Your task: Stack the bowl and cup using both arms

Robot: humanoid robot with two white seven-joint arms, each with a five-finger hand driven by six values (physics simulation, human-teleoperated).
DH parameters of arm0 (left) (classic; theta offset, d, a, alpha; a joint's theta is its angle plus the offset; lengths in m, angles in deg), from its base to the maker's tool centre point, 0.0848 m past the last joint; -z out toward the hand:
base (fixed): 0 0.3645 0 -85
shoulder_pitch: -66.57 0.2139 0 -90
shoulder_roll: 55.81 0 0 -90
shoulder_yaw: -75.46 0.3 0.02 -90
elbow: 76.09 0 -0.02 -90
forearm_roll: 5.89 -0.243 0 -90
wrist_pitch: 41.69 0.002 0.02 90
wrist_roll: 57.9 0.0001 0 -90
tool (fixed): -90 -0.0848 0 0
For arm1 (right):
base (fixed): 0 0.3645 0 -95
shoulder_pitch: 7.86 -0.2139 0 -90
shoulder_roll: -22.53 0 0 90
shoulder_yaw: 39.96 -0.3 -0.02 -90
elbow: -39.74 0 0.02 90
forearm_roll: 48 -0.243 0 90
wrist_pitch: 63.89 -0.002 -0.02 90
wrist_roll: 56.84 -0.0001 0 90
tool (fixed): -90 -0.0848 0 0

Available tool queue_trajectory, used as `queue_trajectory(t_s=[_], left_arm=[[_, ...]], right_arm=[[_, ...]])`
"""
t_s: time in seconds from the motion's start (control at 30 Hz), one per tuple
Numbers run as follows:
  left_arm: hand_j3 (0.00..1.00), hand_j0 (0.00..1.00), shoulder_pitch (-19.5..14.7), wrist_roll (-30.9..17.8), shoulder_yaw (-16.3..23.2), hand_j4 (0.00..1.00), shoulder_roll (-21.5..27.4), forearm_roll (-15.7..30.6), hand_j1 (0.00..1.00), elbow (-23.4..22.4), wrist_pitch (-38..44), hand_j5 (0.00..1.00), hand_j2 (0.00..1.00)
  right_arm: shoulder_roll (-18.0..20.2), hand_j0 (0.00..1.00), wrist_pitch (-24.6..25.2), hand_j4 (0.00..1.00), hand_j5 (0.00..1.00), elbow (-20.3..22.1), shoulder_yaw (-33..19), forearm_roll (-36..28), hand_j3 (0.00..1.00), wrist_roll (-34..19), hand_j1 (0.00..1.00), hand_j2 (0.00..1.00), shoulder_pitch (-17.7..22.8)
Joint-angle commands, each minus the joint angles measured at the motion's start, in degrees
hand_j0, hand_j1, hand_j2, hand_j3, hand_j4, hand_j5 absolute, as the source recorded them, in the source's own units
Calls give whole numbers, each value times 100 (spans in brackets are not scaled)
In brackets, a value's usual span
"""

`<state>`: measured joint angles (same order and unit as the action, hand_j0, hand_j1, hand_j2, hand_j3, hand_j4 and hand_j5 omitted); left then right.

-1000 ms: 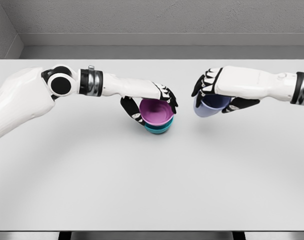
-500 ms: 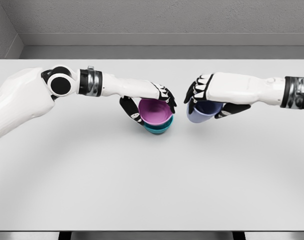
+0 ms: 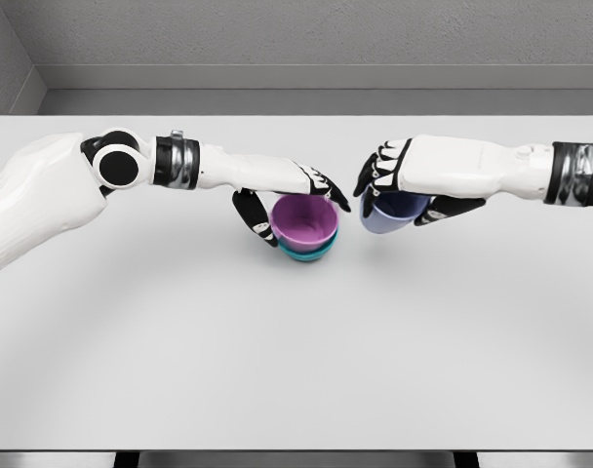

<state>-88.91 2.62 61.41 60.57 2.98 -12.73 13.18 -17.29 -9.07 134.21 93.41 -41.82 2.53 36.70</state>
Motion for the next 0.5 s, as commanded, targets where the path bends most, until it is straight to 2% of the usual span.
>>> queue_trajectory(t_s=[0.0,0.37,0.47], left_arm=[[100,100,0,3,-10,100,-1,45,100,1,13,100,100],[100,100,18,30,-98,100,96,88,100,1,13,100,100],[100,100,9,38,-115,100,298,220,100,1,13,100,100]], right_arm=[[-34,55,18,55,55,1,-5,-38,55,4,55,55,0],[-105,55,18,55,55,-7,4,-38,55,4,55,55,-35],[-105,55,18,55,55,1,4,-38,55,4,55,55,-35]])
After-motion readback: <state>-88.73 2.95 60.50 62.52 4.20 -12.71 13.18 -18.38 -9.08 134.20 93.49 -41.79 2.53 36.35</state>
